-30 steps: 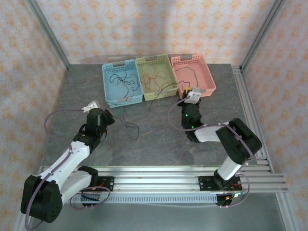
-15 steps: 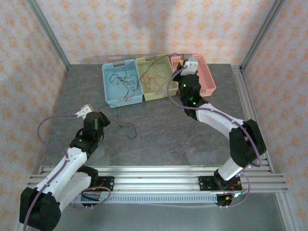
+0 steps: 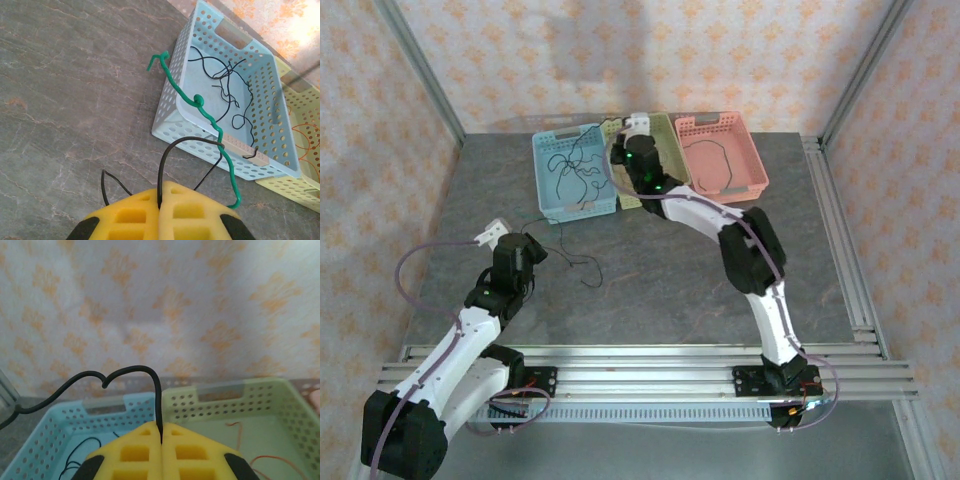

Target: Untangle the cables

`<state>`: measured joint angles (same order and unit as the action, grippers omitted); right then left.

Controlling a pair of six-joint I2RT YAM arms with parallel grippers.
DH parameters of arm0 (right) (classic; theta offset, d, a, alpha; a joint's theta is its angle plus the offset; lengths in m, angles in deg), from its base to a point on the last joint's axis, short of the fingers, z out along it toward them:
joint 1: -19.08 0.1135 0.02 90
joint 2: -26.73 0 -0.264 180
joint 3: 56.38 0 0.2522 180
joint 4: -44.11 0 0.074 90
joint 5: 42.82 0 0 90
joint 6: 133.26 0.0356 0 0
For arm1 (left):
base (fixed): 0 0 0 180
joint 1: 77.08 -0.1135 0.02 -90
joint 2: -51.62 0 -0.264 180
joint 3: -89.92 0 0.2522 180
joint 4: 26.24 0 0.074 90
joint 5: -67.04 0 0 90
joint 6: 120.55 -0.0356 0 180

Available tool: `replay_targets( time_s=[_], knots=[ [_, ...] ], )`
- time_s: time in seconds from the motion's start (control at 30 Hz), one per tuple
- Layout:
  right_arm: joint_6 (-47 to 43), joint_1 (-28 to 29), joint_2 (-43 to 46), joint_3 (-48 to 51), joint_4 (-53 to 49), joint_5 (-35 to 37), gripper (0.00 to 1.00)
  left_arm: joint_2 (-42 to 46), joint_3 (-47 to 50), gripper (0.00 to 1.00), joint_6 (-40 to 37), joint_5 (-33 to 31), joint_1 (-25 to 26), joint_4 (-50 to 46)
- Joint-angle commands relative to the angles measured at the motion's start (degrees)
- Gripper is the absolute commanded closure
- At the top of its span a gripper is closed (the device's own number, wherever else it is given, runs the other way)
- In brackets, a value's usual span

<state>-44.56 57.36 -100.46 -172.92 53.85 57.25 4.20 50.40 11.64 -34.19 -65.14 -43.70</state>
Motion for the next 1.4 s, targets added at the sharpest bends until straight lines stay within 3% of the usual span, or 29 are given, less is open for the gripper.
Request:
replay_targets(
  time_s=[0.0, 0.27, 0.47, 0.57, 0.9, 1.0, 1.1, 1.37],
  knots=[
    [-0.4, 0.7, -6.5, -8.4, -3.1, 1.3, 1.0, -0.3, 0.5, 1.0, 0.8, -2.0, -0.4, -1.0],
    [-3.3, 1.9, -19.3, -23.2, -6.8, 3.4, 0.98, -0.6, 0.4, 1.0, 0.7, -1.8, -0.5, -0.9],
    [-6.9, 2.1, -19.3, -24.1, -7.9, 3.8, 0.6, -0.8, 0.4, 1.0, 0.5, -1.3, -0.5, -0.6],
    [-9.2, 2.2, -16.6, -21.8, -7.5, 1.8, 0.53, -1.0, 0.4, 1.0, 0.5, -1.2, -0.5, -0.6],
    [-8.4, 2.1, 4.2, 9.7, 9.1, -7.2, 0.52, -1.3, 0.7, 1.0, -0.6, 1.7, -0.5, 1.5],
    [-8.9, 2.1, 9.8, 20.7, 14.6, -17.7, 0.53, -1.7, 1.3, 1.0, -2.1, 7.0, -0.5, 5.3],
    [-11.6, 2.2, 14.6, 29.9, 16.0, -32.8, 0.51, -3.2, 1.5, 1.0, -3.5, 12.8, -0.4, 9.1],
    [-15.3, 2.2, 17.2, 45.0, 20.5, -49.5, 0.46, -4.3, 1.8, 1.0, -5.5, 19.9, 0.3, 13.5]
  ],
)
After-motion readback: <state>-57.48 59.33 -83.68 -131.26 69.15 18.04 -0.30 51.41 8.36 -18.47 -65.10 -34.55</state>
